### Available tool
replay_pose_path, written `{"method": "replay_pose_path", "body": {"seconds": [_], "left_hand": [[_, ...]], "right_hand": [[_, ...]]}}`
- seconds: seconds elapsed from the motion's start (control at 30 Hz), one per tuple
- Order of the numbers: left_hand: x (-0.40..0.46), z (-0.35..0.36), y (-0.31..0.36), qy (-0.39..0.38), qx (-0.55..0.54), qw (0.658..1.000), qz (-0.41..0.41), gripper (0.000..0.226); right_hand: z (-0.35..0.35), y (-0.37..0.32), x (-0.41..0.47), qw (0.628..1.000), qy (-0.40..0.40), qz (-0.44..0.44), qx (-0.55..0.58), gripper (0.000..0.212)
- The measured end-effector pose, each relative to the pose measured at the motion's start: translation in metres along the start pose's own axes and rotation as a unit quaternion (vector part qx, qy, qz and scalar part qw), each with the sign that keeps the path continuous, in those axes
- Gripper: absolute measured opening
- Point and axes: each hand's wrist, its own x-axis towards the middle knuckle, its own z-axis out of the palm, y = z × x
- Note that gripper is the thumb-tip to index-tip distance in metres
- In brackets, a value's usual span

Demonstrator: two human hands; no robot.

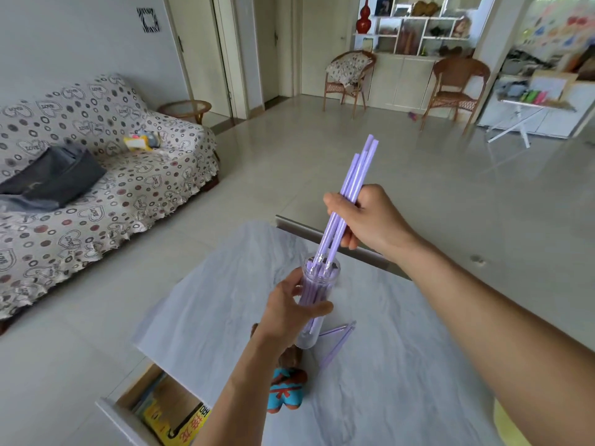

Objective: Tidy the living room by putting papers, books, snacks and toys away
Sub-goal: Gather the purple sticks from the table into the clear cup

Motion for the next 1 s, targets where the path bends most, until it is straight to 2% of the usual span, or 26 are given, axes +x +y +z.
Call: {"method": "replay_pose_path", "body": {"seconds": [0.27,0.43,0.5,0.57,0.63,0.67,0.7,0.77,0.83,1.0], "left_hand": [[-0.011,-0.014,0.017,0.018,-0.031,0.999,0.026,0.035],[-0.012,-0.024,0.015,0.033,-0.041,0.998,0.04,0.031],[-0.011,-0.025,0.014,0.022,-0.05,0.997,0.045,0.03],[-0.011,-0.027,0.017,0.015,-0.064,0.997,0.048,0.031],[-0.01,-0.031,0.02,0.013,-0.078,0.995,0.054,0.034],[-0.01,-0.034,0.021,0.015,-0.088,0.994,0.056,0.035],[-0.009,-0.037,0.021,0.021,-0.105,0.993,0.052,0.036],[-0.007,-0.043,0.02,0.05,-0.126,0.99,0.048,0.037],[-0.003,-0.049,0.017,0.067,-0.102,0.991,0.049,0.038],[0.007,-0.055,-0.003,0.077,-0.108,0.991,0.016,0.038]], "right_hand": [[0.025,-0.008,-0.02,0.994,-0.083,-0.011,-0.073,0.035],[0.033,-0.014,-0.02,0.999,-0.011,-0.046,0.009,0.032],[0.04,-0.019,-0.02,0.997,-0.018,-0.07,0.001,0.033],[0.048,-0.022,-0.021,0.99,-0.084,-0.077,-0.085,0.044],[0.057,-0.024,-0.023,0.952,-0.155,-0.105,-0.244,0.06],[0.059,-0.027,-0.024,0.932,-0.165,-0.122,-0.3,0.061],[0.061,-0.03,-0.024,0.928,-0.152,-0.143,-0.309,0.061],[0.059,-0.038,-0.024,0.953,-0.094,-0.17,-0.231,0.06],[0.059,-0.04,-0.016,0.97,-0.057,-0.166,-0.169,0.057],[0.075,-0.01,-0.001,0.983,-0.073,-0.105,-0.135,0.048]]}}
